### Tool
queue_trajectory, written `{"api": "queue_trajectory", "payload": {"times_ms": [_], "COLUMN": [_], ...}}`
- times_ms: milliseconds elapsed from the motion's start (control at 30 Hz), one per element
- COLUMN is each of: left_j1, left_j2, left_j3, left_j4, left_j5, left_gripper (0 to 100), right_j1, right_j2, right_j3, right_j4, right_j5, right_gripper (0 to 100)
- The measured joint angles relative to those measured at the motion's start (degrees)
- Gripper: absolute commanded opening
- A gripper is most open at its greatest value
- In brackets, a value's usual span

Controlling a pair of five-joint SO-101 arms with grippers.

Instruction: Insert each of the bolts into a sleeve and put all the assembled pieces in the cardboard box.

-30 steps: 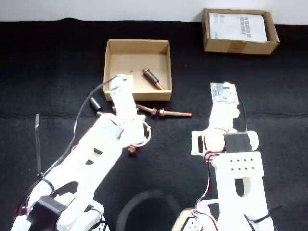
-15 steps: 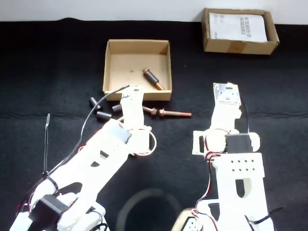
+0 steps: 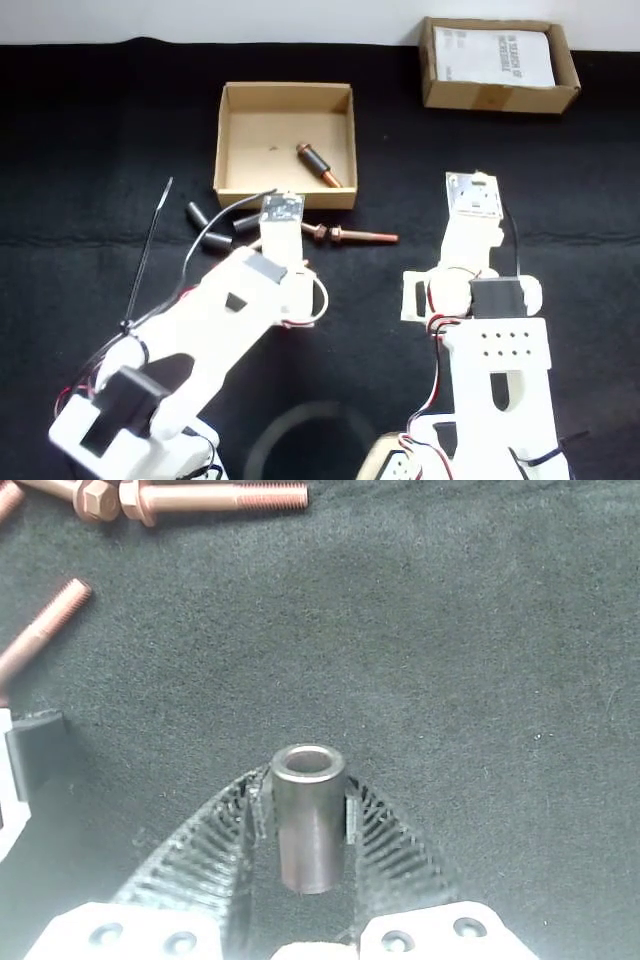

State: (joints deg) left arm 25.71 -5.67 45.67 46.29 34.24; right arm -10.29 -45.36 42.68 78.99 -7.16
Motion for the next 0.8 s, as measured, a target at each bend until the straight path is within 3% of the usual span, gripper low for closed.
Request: {"api": "queue_trajectory", "payload": {"times_ms": [467,800], "left_j1": [-14.33,-16.18], "left_j2": [3.52,3.52], "left_j3": [-8.18,-8.26], "left_j4": [0.09,0.09], "left_j5": [0.09,1.14], "left_gripper": [1,1], "right_j1": [0.0,0.0], "right_j2": [0.0,0.0], "right_j3": [0.0,0.18], "right_j4": [-0.62,-1.41], "right_j5": [0.09,1.85], "right_gripper": [0.8,0.8]}}
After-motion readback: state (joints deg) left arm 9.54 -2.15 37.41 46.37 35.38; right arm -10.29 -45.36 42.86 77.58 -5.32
